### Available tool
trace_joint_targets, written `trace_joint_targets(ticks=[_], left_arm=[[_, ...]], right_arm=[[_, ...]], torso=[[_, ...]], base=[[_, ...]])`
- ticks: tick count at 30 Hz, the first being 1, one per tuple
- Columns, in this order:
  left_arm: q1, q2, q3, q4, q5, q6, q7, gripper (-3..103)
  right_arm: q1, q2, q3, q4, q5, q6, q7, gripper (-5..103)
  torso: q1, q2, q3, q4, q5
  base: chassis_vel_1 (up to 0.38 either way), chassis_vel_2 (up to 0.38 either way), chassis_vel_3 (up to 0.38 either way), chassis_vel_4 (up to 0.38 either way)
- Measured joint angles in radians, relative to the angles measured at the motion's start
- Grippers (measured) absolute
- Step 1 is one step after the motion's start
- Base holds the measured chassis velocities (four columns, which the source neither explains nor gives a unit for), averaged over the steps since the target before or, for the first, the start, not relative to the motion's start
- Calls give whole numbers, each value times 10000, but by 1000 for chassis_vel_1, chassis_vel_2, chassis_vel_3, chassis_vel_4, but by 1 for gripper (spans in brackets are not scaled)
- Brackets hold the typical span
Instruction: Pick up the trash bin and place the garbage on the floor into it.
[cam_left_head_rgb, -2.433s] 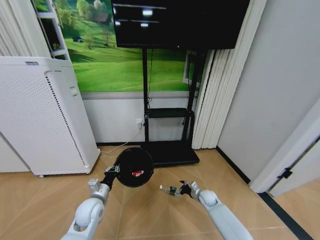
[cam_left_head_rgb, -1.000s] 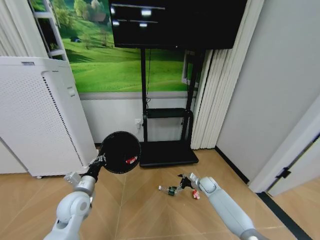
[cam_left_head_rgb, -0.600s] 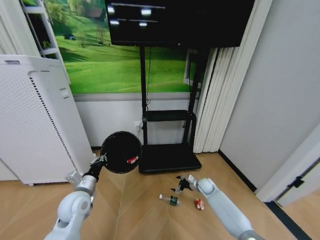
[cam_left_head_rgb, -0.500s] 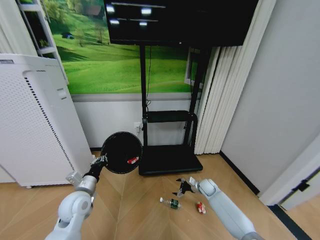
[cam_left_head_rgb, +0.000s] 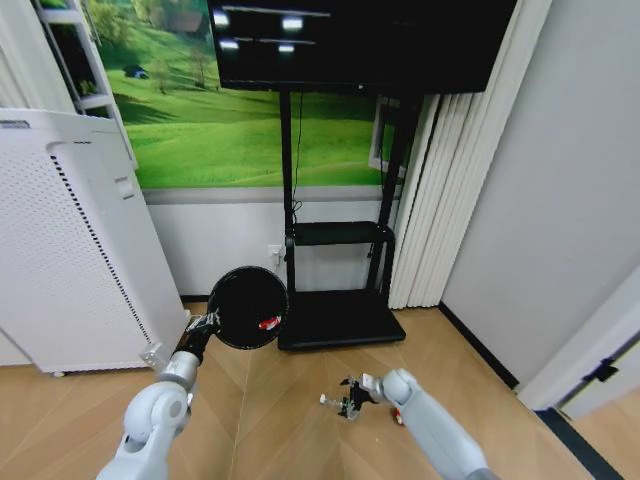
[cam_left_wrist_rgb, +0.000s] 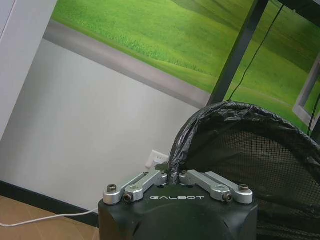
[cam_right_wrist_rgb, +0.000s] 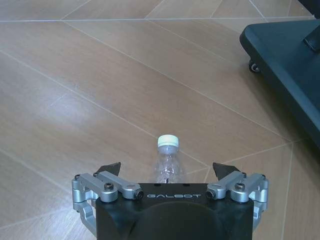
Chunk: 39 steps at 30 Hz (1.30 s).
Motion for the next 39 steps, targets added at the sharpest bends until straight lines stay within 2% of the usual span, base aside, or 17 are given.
trace_joint_targets(ticks=[22, 24, 26, 29, 33, 34, 36, 37, 39], left_arm=[[116, -37, -47, -54, -61, -5, 29, 4], [137, -48, -54, -54, -59, -5, 29, 4], [211, -63, -110, -57, -54, -5, 38, 4], [253, -48, -158, -82, -58, -5, 68, 4], [257, -41, -197, -155, -140, -5, 109, 4], [257, -41, -197, -155, -140, -5, 109, 4], [265, -55, -213, -170, -140, -5, 123, 4], [265, -55, -213, -170, -140, -5, 123, 4], [279, -90, -207, -179, -138, -5, 127, 4]], right_arm=[[60, 197, -9, -858, -362, -159, 584, 101], [59, 204, -5, -889, -382, -188, 635, 99], [51, 238, 3, -1000, -392, -251, 899, 89], [-2, 290, 28, -1046, -523, -256, 1073, 84], [-306, 315, 30, -868, -564, -303, 1054, 62], [-306, 315, 30, -868, -564, -303, 1054, 62], [-401, 287, 35, -755, -537, -312, 1042, 51], [-401, 287, 35, -755, -537, -312, 1042, 51], [-502, 203, 86, -607, -432, -323, 1036, 41]], torso=[[0, 0, 0, -1, -1], [0, 0, 0, 0, -1], [0, 0, 0, 0, -2], [0, 0, 0, 0, -2], [0, 1, 0, -1, -1], [0, 1, 0, -1, -1], [0, 0, -1, 0, -1], [0, 0, -1, 0, -1], [0, 0, 0, 0, -1]], base=[[0, 0, 0, 0], [0, 0, 0, 0], [0, 0, 0, 0], [0, 0, 0, 0], [0, 0, 0, 0], [0, 0, 0, 0], [0, 0, 0, 0], [0, 0, 0, 0], [0, 0, 0, 0]])
